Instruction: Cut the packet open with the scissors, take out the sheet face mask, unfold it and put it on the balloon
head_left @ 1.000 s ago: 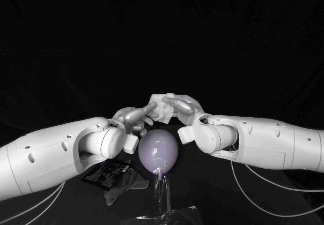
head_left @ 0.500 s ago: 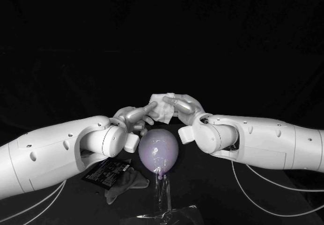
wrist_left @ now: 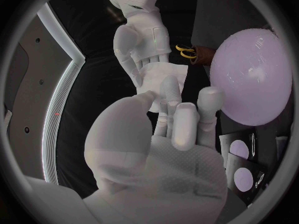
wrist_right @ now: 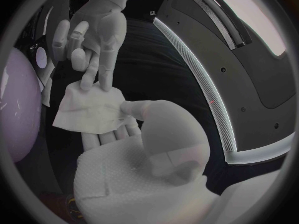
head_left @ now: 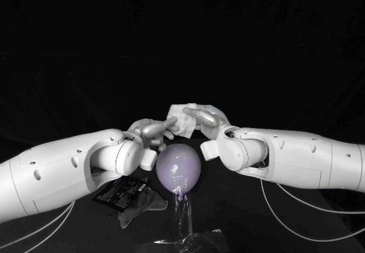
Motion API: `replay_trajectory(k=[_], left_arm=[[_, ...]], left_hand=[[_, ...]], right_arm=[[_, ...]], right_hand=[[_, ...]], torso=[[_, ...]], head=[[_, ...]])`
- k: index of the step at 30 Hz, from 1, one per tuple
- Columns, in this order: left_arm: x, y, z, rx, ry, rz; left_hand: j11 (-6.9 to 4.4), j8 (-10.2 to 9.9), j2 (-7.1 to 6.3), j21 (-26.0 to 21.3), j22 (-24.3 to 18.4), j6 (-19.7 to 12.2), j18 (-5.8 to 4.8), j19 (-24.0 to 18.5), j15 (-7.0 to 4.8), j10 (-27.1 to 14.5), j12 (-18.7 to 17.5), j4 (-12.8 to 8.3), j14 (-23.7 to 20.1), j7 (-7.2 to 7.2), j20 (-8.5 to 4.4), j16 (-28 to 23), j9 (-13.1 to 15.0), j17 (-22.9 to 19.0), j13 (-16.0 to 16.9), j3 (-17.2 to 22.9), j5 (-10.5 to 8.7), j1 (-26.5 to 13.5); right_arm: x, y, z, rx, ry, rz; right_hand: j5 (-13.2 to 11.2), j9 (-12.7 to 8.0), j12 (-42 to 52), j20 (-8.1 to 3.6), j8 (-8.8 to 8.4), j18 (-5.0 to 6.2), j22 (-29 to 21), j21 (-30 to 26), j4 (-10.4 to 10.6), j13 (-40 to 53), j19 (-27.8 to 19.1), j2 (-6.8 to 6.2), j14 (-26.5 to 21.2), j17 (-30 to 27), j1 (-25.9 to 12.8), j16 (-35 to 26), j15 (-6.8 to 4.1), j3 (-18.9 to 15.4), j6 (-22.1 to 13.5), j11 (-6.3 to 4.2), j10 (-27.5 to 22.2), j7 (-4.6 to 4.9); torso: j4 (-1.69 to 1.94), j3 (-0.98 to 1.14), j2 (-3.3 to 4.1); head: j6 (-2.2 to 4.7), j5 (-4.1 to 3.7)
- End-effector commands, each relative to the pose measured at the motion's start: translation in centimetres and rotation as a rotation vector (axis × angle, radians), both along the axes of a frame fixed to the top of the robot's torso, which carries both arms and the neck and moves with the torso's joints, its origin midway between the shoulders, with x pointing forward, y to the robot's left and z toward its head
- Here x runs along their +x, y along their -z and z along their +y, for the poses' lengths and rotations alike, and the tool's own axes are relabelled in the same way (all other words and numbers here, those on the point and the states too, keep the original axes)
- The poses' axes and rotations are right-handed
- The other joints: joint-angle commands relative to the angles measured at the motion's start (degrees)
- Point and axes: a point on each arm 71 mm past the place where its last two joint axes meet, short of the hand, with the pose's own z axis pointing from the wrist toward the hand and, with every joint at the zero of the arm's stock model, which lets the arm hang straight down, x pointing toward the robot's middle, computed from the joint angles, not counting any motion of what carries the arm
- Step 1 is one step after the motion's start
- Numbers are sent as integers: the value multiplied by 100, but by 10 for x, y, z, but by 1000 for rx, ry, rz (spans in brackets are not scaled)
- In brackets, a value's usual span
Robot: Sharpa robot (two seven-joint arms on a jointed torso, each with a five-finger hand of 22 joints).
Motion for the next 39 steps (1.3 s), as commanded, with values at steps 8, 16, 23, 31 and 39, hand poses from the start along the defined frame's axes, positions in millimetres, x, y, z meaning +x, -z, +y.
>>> replay_trajectory(k=[8, 16, 23, 31, 39], left_arm=[[0, -2, -3, -8, 1, -15], [0, -2, -3, -9, 11, -18], [-2, -4, -4, -20, 36, -35], [-2, -3, -3, -10, 44, -30], [-1, -2, -2, 2, 42, -24]], left_hand=[[-4, -39, 16, 22, -14, -67, -84, -50, -37, 33, -136, -68, 91, 8, -11, -58, -7, -84, -49, 619, 5, 676], [27, 53, -289, 45, 3, -149, -79, -79, -14, 63, -320, -543, 67, 58, -14, -85, 79, -169, -144, 1832, 14, 1095], [110, 62, -737, -101, -245, -260, -47, -262, 64, -33, -433, -394, -20, 123, 48, -201, 116, -384, -192, 1907, -16, 470], [135, 7, -910, -192, -335, -280, -22, -311, 86, -29, -421, 36, -50, 156, 93, -206, 93, -430, -179, 1073, -19, -386], [127, -12, -870, -204, -339, -270, -21, -303, 79, -30, -416, 35, -51, 146, 90, -199, 82, -435, -173, 908, -18, -459]], right_arm=[[-7, -3, 13, 21, -80, -19], [-7, -3, 11, 21, -76, -21], [-6, -3, 10, 18, -69, -22], [-5, -3, 11, 16, -68, -26], [-6, -3, 11, 13, -60, -32]], right_hand=[[5, 5, -28, -3, 19, 90, 8, 18, -35, 5, 62, 14, 41, -6, -31, -35, -15, 4, -53, -30, -24, 339], [5, 5, -28, -6, 19, 89, 7, 23, -39, 5, 79, 17, 46, -6, -31, -36, -17, 5, -54, -31, -24, 339], [5, 6, -28, -6, 20, 89, 7, 23, -40, 5, 80, 17, 47, -6, -31, -37, -17, 5, -53, -31, -23, 339], [5, 10, -27, -29, 20, 92, 10, 65, -64, 5, 204, 29, 62, -9, -33, -50, -27, 9, -56, -33, -16, 341], [7, 36, -26, -55, 43, 22, -131, -171, -120, 5, -79, 19, 444, 50, -64, 82, -57, 16, -3, -44, 21, 344]], torso=[[1, -1, 2], [2, 1, 0], [1, 0, 3], [6, -1, 0], [-1, 1, 1]], head=[[-14, 4], [-30, 13], [-19, 7], [-28, -1], [-29, 4]])
